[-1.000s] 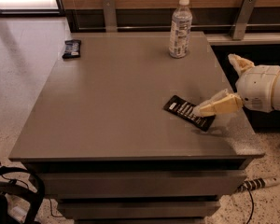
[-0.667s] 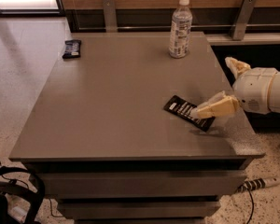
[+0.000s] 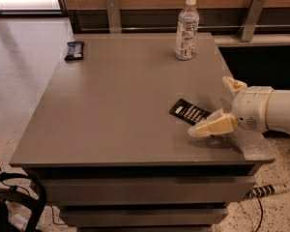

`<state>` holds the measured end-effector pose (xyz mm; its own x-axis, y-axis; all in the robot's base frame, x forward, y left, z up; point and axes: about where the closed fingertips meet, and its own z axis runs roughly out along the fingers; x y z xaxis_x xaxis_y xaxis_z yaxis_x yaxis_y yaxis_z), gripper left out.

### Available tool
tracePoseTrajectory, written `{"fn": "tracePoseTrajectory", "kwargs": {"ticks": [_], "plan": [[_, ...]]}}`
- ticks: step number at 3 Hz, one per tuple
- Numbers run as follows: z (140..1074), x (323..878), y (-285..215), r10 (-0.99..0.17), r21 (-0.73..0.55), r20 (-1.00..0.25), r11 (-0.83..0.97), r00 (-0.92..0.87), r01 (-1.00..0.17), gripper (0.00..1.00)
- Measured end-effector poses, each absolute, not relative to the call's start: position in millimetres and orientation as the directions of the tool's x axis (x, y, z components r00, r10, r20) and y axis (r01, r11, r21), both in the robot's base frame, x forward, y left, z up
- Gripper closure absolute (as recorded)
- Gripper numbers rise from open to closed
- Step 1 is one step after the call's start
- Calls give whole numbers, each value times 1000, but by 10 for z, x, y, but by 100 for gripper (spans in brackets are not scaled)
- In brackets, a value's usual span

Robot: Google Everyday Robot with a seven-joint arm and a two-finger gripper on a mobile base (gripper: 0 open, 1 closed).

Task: Move rxbar chocolate near rxbar blueberry

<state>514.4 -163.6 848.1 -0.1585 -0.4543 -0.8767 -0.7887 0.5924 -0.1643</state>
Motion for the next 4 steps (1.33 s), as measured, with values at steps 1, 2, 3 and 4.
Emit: {"fn": "tracePoseTrajectory", "kwargs": {"ticks": [1,2,3,4], "plan": [[8392,5116,-1558,-450,-151,-878,586,-165,-796,0],[8224,5149,-1489,-485,-154,-852,591,-196,-792,0],[8022,5195,-1421,-522,-143,-818,588,-239,-796,2],[8074,5195,-1421,-522,-143,-818,588,-239,-796,25]]}}
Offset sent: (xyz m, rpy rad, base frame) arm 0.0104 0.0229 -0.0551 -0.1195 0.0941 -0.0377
